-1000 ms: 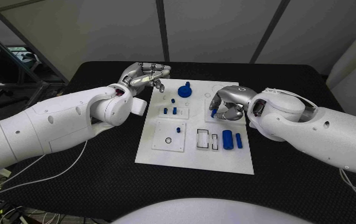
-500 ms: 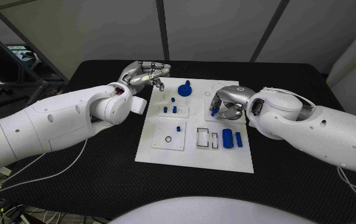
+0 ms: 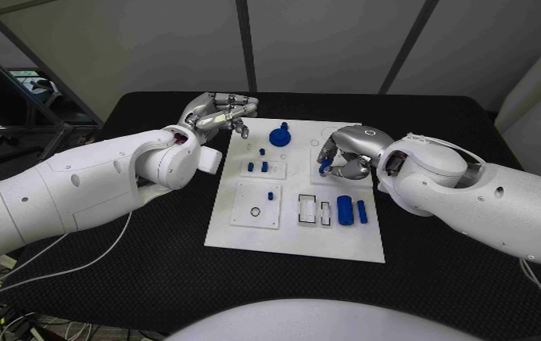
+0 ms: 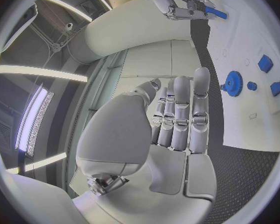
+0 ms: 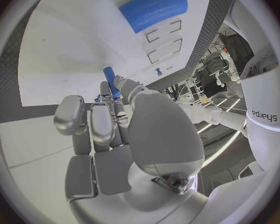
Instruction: Assemble the parts on the task board
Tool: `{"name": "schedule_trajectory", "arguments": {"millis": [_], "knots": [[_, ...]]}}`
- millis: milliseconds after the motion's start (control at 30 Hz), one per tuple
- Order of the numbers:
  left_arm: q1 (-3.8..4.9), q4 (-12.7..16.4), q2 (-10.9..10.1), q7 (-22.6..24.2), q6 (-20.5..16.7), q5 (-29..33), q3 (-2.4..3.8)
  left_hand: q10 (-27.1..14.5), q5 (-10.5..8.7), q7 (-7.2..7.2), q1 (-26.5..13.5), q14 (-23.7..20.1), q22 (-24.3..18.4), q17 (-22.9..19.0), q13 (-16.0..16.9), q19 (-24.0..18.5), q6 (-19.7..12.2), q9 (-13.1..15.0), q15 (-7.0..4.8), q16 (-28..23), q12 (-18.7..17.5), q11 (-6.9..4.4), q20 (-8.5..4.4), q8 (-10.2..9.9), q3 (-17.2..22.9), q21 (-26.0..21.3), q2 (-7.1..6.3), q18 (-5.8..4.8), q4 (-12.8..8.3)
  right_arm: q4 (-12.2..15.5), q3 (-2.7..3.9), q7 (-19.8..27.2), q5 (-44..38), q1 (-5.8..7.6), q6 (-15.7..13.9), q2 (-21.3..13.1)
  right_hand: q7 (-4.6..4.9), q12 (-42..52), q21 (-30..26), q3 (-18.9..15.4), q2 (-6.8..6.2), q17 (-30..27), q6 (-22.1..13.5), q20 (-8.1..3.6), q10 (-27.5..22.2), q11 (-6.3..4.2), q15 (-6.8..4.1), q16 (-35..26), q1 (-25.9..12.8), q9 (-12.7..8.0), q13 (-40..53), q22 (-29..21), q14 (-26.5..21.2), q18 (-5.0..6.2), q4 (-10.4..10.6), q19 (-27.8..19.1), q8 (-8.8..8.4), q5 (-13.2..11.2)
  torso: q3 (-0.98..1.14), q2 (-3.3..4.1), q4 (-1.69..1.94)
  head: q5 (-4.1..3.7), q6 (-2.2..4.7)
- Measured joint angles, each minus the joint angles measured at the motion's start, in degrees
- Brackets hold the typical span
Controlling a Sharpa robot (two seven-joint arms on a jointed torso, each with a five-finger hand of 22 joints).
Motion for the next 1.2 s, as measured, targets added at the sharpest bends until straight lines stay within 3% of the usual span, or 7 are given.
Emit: {"name": "schedule_trajectory", "arguments": {"millis": [167,333,500,767,833,1033,1200], "knots": [[-0.04,-0.07,0.00,0.00,0.02,0.00,0.00,0.00,0.00,0.00,0.00,0.00,0.00,0.00,0.00,0.00,0.00,0.00,0.00,0.00,0.00,0.00,0.00,0.00,0.00,0.00,0.00,0.00,0.00,3.95,0.29,-0.15,0.64,0.16,-2.21,-2.30,0.00,0.00,0.14,0.00,0.07,-0.01,0.00,0.00,0.00,0.00,0.00,0.00,0.07,0.00,0.03,0.04,0.00,0.00,0.00,0.00,-0.01,-0.14,-0.01,-0.08,-0.02,-0.02,0.16],[-0.09,-0.20,0.08,0.00,0.03,0.00,0.00,0.00,0.00,0.00,0.00,0.00,0.00,0.00,0.00,0.00,0.00,0.00,0.00,0.00,0.00,0.00,0.00,0.00,0.00,0.00,0.00,0.00,0.00,6.88,0.61,-0.16,1.80,0.29,-3.43,-2.44,0.00,0.00,0.22,0.00,0.07,-0.01,-0.01,0.00,0.00,0.00,0.00,0.00,0.08,-0.02,0.05,0.07,0.00,0.00,0.00,0.00,-0.03,-0.14,-0.05,-0.08,-0.02,0.05,0.36],[-0.11,-0.44,0.31,-0.01,0.05,0.00,0.00,0.00,0.00,0.00,0.00,0.00,0.00,0.00,-0.01,0.00,0.00,0.00,0.00,0.00,0.00,0.00,0.00,0.00,0.00,0.00,0.00,0.00,0.00,7.66,0.63,0.16,2.68,0.31,-4.01,1.10,0.00,0.00,0.23,-0.01,0.06,-0.01,-0.02,0.00,0.20,0.21,0.01,0.00,0.08,-0.05,0.05,0.07,0.00,0.00,0.00,0.00,-0.04,-0.15,-0.07,0.02,0.06,0.45,0.62],[-0.11,-0.85,0.80,-0.02,0.08,0.00,-0.01,0.00,0.00,0.00,0.00,0.00,0.00,0.01,-0.01,0.00,0.00,0.00,0.00,0.00,0.00,0.00,0.00,0.00,0.00,0.00,0.00,0.00,0.00,6.37,-0.28,1.62,2.93,-0.28,-4.04,8.04,0.06,-0.30,0.22,0.16,0.05,-0.28,0.02,0.00,0.20,0.21,0.01,0.00,0.09,-0.04,0.04,-0.04,0.00,0.00,-0.18,0.00,-0.17,0.42,-0.13,0.10,0.22,1.21,0.45],[-0.11,-1.02,0.92,-0.02,0.09,0.00,-0.01,0.00,0.00,0.00,0.00,0.00,0.00,0.00,-0.01,0.00,0.00,0.00,0.00,0.00,0.00,0.00,0.00,0.00,0.00,0.00,0.00,0.00,0.00,5.88,-0.75,2.08,2.92,-0.62,-4.04,8.98,0.11,-0.54,0.22,0.16,0.05,-0.28,0.07,0.00,0.20,0.21,0.01,0.00,0.08,-0.04,0.04,-0.04,0.00,0.00,-0.18,-0.01,-0.27,0.68,-0.13,0.10,0.22,1.54,0.35],[-0.11,-1.53,1.30,-0.02,0.09,0.00,0.00,-0.44,0.00,0.00,0.00,-0.21,-0.12,-0.07,0.14,0.00,0.00,0.00,-0.20,0.00,0.28,-0.02,0.00,0.24,0.00,0.00,0.00,0.00,0.00,4.37,-3.63,3.35,2.86,-1.23,-3.99,11.41,0.11,-0.55,0.22,0.16,0.04,-0.39,0.06,0.00,0.19,0.21,0.01,0.00,0.08,-0.02,0.04,-0.15,0.00,0.00,-0.18,-0.01,-0.38,0.68,-0.14,0.10,0.20,2.81,-0.05],[-0.07,-1.70,1.56,-0.03,0.09,0.01,0.02,-0.44,0.00,0.00,0.00,-0.21,-0.11,-0.07,0.14,0.00,0.00,0.00,-0.20,0.00,0.28,-0.02,0.00,0.24,0.00,0.00,0.00,0.01,0.00,2.72,-4.97,4.23,2.60,-1.42,-3.78,12.57,0.12,-0.55,0.22,0.16,0.04,-0.46,0.05,0.00,0.19,0.22,0.01,0.00,0.08,-0.03,0.02,-0.19,0.00,0.00,-0.18,-0.01,-0.51,0.90,-0.11,0.11,0.13,3.47,-0.40]]}}
